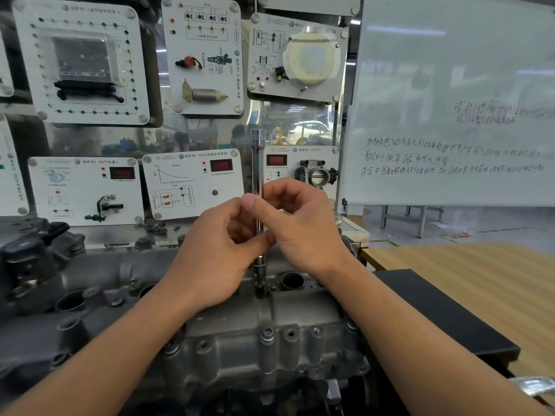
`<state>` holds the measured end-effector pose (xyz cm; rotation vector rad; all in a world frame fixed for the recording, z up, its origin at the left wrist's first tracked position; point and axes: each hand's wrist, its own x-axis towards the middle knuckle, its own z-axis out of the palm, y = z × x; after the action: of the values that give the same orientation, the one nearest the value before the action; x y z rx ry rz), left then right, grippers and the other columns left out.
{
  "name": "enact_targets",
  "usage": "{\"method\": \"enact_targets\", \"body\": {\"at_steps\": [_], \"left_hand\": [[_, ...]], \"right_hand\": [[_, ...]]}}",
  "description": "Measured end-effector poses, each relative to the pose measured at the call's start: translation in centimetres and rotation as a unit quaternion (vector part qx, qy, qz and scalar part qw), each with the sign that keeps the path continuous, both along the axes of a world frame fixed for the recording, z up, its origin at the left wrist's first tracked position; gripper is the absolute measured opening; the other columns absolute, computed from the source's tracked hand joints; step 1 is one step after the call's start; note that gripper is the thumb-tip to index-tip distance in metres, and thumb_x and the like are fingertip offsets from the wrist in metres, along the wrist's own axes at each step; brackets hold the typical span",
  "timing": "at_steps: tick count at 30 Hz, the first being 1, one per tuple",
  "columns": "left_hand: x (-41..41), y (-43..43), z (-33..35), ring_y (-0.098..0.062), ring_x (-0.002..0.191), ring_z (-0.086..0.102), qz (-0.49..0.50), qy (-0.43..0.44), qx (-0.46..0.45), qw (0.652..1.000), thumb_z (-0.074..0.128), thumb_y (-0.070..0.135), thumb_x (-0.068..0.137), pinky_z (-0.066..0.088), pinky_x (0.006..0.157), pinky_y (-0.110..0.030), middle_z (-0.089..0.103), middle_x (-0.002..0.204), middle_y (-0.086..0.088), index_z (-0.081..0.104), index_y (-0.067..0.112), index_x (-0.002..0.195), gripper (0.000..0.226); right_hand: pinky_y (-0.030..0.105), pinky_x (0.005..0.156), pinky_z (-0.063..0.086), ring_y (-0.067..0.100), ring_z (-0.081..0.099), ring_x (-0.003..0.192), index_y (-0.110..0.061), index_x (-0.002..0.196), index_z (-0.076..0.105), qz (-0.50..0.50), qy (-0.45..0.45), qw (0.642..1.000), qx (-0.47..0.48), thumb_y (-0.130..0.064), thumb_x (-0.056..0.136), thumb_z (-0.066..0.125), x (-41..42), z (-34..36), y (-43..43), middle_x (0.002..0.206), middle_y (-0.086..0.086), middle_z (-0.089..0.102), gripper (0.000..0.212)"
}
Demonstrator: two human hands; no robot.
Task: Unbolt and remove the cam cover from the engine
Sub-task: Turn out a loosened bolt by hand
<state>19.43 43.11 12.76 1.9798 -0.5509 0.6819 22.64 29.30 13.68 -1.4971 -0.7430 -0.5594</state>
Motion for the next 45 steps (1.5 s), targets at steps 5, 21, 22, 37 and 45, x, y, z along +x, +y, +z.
{"method": "enact_targets", "body": {"at_steps": [5,21,22,37,45], "left_hand": [[0.34,0.2,-0.22,-0.016,0.088,0.074,-0.055,0.056,-0.002,0.997,0.066,0.02,0.095,0.056,0.089,-0.046,0.078,0.089,0.003,0.071,0.019,0.1,0.007],[0.6,-0.01,0.01,-0.035,0.079,0.067,-0.041,0.033,0.003,0.999,0.074,0.034,0.084,0.055,0.077,-0.052,0.071,0.078,-0.012,0.068,0.01,0.089,0.025],[0.63,0.01,-0.04,-0.037,0.087,0.069,-0.062,0.049,0.006,0.997,0.07,0.031,0.09,0.054,0.084,-0.056,0.073,0.087,-0.014,0.069,0.011,0.098,0.022],[0.27,0.02,-0.05,-0.032,0.07,0.064,-0.021,-0.016,-0.03,0.999,0.079,0.025,0.079,0.054,0.065,-0.045,0.067,0.074,-0.011,0.067,0.015,0.095,0.022],[0.16,0.13,-0.03,-0.003,0.104,0.07,-0.105,0.01,-0.016,0.994,0.058,0.003,0.098,0.054,0.094,-0.023,0.076,0.105,0.011,0.07,0.023,0.116,0.029]], "right_hand": [[0.021,0.066,0.05,0.013,0.064,0.074,0.001,0.092,0.07,0.018,0.014,1.0,-0.017,-0.012,0.097,0.06,0.11,0.14,-0.05,0.079,0.007,0.069,0.017],[0.03,0.079,0.058,0.016,0.069,0.079,0.002,0.09,0.074,0.011,-0.045,0.999,0.004,-0.011,0.094,0.065,0.07,0.01,-0.15,0.082,0.012,0.073,0.016],[0.033,0.083,0.058,0.018,0.07,0.086,0.001,0.095,0.074,0.023,-0.026,0.999,-0.004,-0.013,0.097,0.061,-0.01,0.08,-0.14,0.09,0.012,0.074,0.019],[0.027,0.071,0.058,0.013,0.069,0.073,-0.003,0.086,0.074,-0.007,-0.056,0.998,0.037,-0.009,0.083,0.078,0.18,-0.09,-0.09,0.078,0.005,0.073,0.008],[0.027,0.077,0.059,0.022,0.069,0.089,0.007,0.107,0.069,0.083,0.006,0.996,0.018,-0.006,0.102,0.048,-0.11,-0.08,-0.13,0.102,0.021,0.072,0.025]]}}
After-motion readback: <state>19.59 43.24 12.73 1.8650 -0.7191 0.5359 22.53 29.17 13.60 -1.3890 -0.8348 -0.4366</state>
